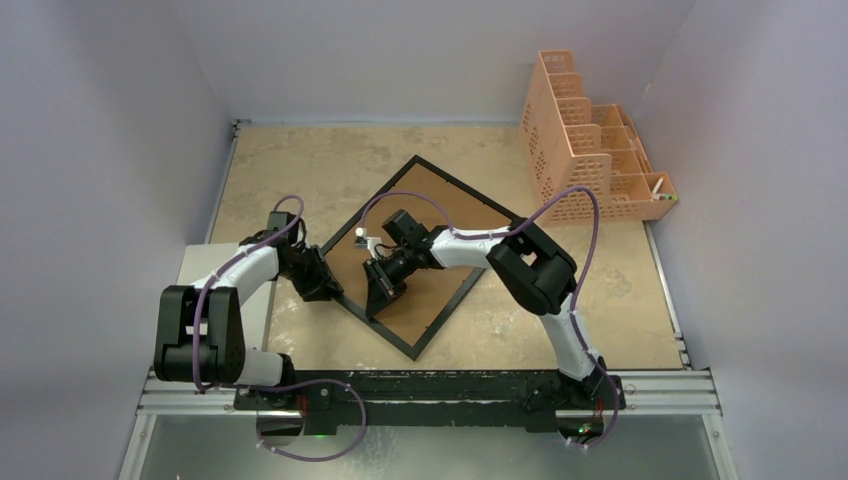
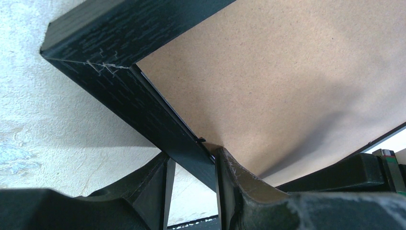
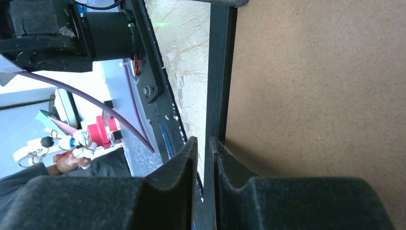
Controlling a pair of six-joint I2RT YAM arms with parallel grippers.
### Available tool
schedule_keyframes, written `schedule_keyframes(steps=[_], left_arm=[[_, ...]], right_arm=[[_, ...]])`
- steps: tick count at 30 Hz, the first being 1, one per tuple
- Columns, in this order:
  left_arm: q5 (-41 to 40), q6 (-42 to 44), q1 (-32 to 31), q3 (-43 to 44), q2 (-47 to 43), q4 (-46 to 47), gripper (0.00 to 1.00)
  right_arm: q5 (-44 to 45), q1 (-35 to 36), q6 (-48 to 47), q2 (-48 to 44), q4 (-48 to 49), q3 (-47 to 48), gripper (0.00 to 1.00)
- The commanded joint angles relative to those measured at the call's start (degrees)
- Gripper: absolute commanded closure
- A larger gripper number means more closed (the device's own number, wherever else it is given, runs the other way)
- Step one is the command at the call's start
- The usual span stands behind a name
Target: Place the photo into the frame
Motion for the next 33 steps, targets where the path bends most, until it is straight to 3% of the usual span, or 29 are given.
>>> schedule_keyframes(steps=[1,15,27,33], left_arm=[[-5.1,0.93,-0.1,0.48,0.9,1.17,0.63],[-5.02,1.02,-0.08,0.76,1.76,1.64,0.63],[-5.52,0.75,-0.12,0.9,2.22,1.71,0.63],[-6.35,1.05,-0.07,1.79,2.13,0.68,0.63]], right_arm=[[12.36,-1.81,-1.29,3.54,-2.08,-1.8,0.8],[18.05,-2.53,-1.41,4.05,-2.21,-2.83,0.8],[32.07,-2.53,2.1,5.72,-6.48,-2.56,0.78],[38.15,-3.86,1.99,-0.07,-5.85,-4.45,0.78]])
